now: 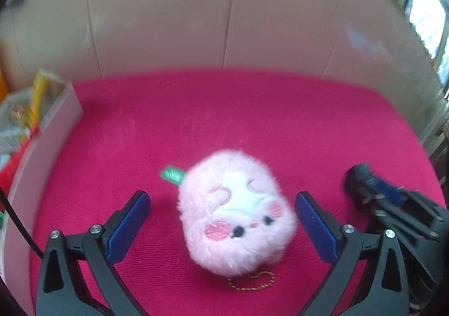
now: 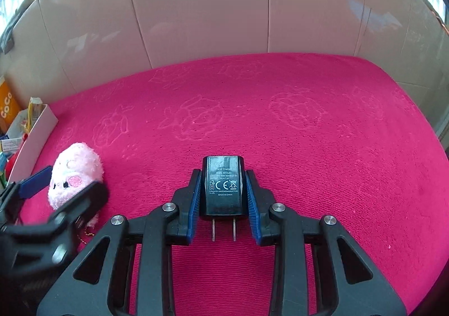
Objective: Organize objects
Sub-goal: 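Grasp the pink pig plush with the left gripper while the right grasps the black charger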
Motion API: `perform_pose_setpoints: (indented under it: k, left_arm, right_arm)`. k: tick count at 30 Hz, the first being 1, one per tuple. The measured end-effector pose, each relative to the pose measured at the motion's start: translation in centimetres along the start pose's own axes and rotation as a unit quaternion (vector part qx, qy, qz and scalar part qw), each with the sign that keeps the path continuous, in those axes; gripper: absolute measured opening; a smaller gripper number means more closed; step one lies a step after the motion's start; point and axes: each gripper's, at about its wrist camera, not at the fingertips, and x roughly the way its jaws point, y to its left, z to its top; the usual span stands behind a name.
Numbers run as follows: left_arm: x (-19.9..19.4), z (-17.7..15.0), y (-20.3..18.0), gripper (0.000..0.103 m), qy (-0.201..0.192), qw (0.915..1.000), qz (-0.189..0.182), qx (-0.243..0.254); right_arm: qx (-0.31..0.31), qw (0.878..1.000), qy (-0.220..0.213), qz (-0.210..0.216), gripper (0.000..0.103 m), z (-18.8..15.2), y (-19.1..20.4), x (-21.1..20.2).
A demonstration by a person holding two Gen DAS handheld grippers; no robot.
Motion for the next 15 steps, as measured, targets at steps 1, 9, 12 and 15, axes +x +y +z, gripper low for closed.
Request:
perform_pose_setpoints:
  k: [1,9,12,15]
  left_arm:
    - [-0.1,0.0,-0.2,0.103,-0.002,1.0000,0.001,0.005]
    - [-0.4,-0.4,-0.3,0.091,0.000,0.9992,0.012,0.039]
    - [-1.1,-0.6,0.0,0.057,-0.014,0.9981,0.002,0.060]
    - [-1.0,-0.8,0.4,0.053,-0.015,0.9976,-0.018,0.066]
  right_arm:
    - [-0.003,1.000,0.000,-0.004,0.029,0.0,0.1,0.0]
    - [-0.008,1.000,0.001,-0.015,0.029,0.0,0.1,0.0]
    - [-0.012,1.000,0.002,-0.022,0.029,0.1,0.3,0.2]
    - [-0.013,1.000,0.002,-0.027,0.029,0.1,0.4,0.2]
